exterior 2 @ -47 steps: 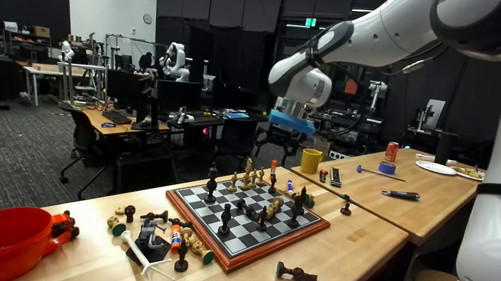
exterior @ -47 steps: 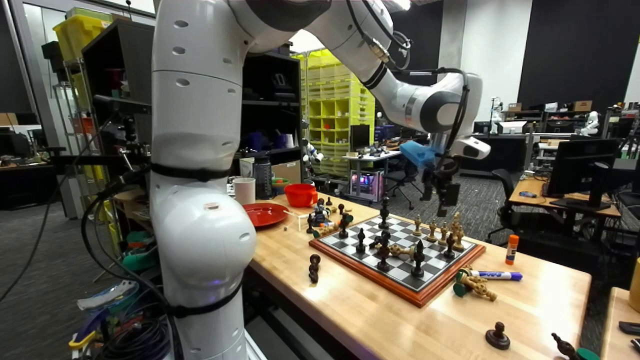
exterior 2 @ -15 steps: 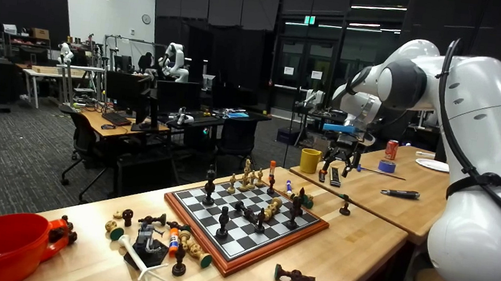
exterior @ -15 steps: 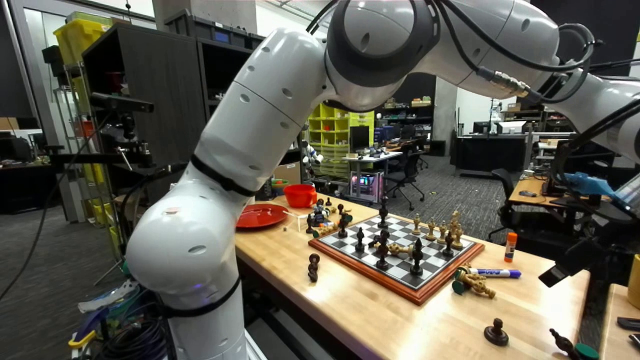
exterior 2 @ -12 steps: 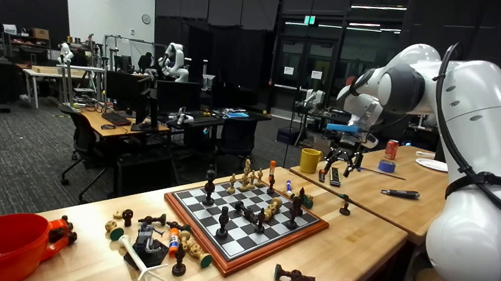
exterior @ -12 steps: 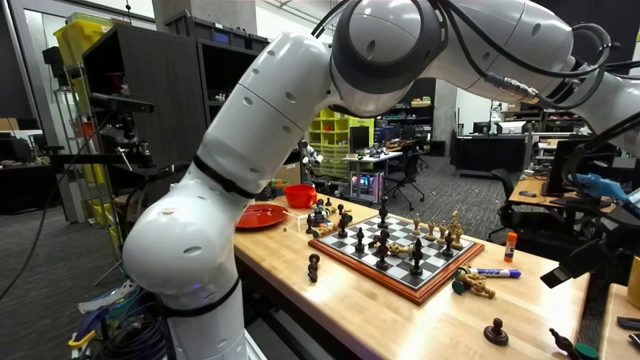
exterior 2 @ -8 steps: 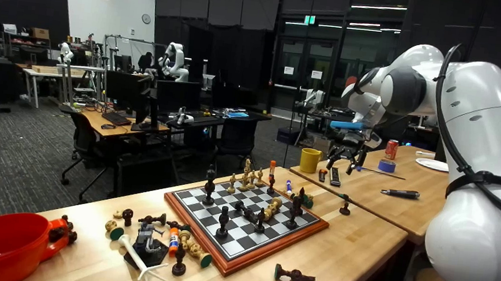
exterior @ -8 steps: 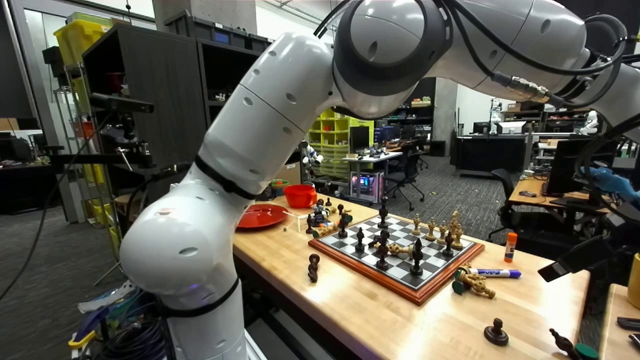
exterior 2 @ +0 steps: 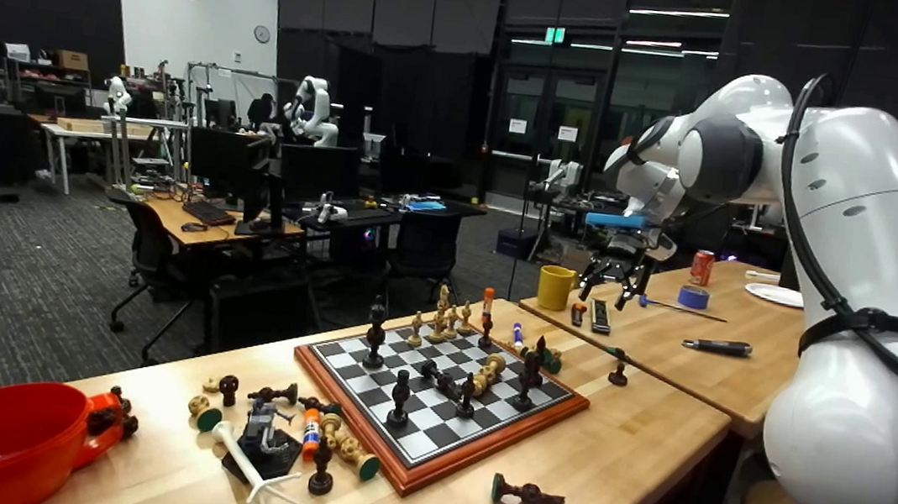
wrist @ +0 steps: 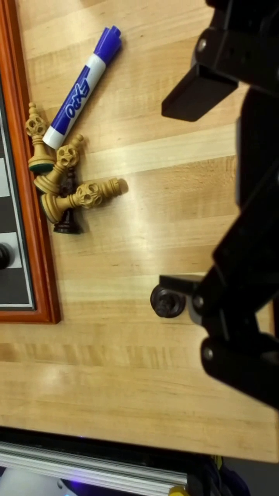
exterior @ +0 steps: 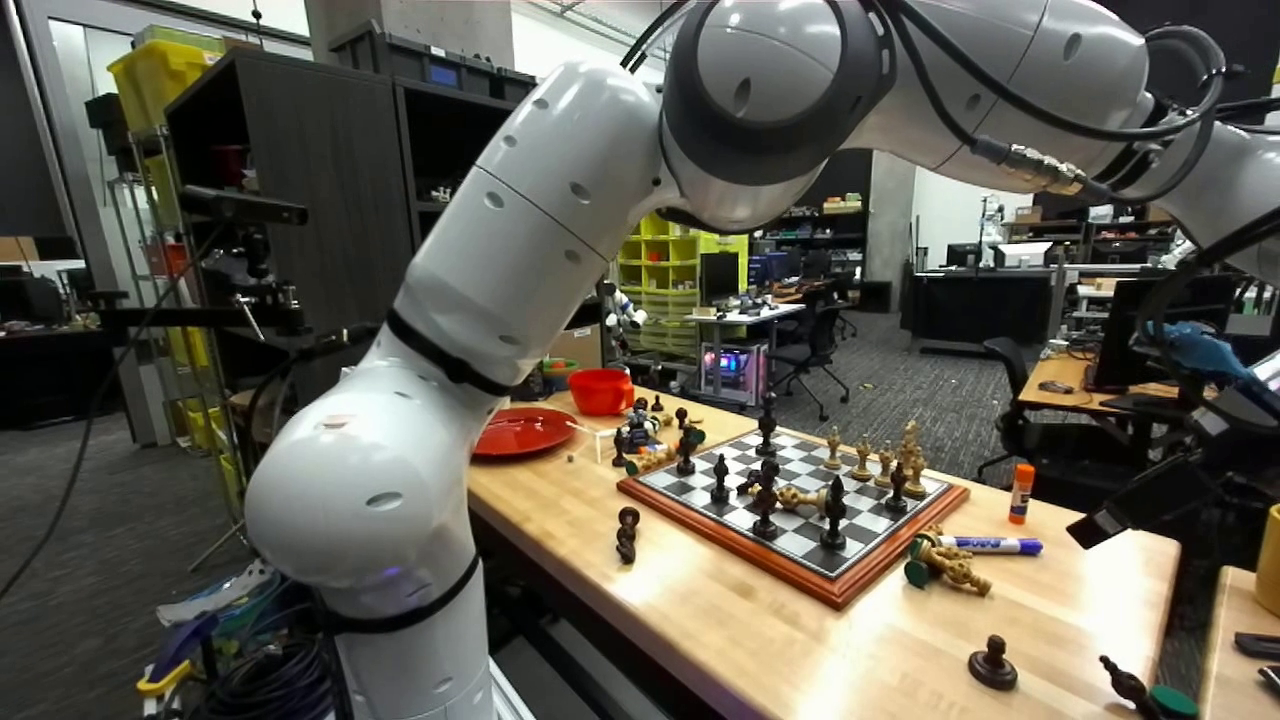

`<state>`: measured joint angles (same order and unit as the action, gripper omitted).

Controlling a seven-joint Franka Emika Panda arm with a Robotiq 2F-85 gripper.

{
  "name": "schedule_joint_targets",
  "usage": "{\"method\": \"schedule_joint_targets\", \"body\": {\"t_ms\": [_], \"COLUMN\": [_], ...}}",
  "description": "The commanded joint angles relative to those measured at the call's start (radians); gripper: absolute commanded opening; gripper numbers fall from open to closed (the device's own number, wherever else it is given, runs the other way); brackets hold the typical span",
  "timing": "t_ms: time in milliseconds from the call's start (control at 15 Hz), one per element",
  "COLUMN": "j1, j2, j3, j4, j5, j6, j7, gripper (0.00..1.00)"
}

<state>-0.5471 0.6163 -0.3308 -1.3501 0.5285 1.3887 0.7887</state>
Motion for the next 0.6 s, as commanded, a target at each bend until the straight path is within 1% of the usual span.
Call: {"method": "schedule_joint_targets", "body": {"t_ms": [0,133,267,400,533], "j1": [-0.005,-0.006,-0.013,-0.024,-0.044], "j2": [0.003,0.002,0.018,0.03,0.045], "j3": [0.004,0.003,0.001,-0.002,-0.001], "j4": [0.008,0.006,0.02,0.017,0.018], "j5": [-0.001,-0.001,0.023,0.031,0.033], "j6": [-0.004,-0.004,0.004,0.022,0.016], "j7": [0.002,0.001,0.041,0.049,0.049], "gripper": [1.0,1.0,1.0,1.0,1.0]}}
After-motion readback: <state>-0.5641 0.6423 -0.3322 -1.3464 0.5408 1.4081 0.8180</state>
